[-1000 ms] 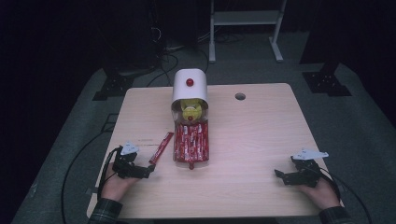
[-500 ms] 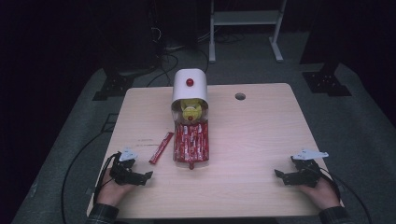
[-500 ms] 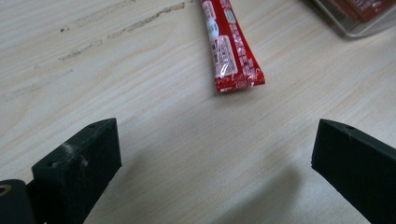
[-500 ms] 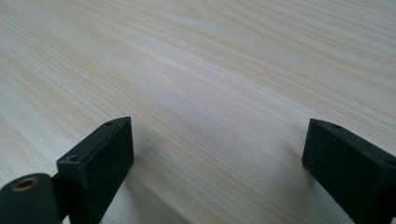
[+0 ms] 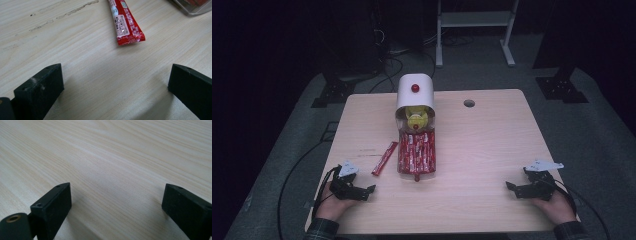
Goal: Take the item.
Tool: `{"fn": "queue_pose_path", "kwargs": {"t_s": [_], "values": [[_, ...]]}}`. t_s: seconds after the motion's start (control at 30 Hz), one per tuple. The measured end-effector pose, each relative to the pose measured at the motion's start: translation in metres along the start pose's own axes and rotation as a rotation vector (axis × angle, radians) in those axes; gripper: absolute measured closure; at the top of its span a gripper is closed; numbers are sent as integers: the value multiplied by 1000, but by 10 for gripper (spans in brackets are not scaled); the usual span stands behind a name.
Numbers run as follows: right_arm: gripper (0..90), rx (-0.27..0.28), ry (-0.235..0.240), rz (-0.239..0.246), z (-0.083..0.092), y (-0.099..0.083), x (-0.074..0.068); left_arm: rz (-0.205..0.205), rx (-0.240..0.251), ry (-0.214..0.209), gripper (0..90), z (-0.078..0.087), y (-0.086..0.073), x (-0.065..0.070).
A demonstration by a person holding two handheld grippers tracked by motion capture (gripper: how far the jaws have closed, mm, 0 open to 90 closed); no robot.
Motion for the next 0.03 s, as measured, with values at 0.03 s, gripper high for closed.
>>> {"fn": "queue_pose_path", "kwargs": {"t_s": [0.03], "values": [[78,0,0,0,0,0,0,0,6,0,0,0,0,0]]}}
Point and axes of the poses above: each handheld gripper's, and its own axes: z roughly backward along the jaws, y roughly out of its top, x roughly to its right, the point moved 10 cm from there along -z, roughly forward along the jaws, and after that the axes turned 15 degrees about x, right-handed, at the moved point
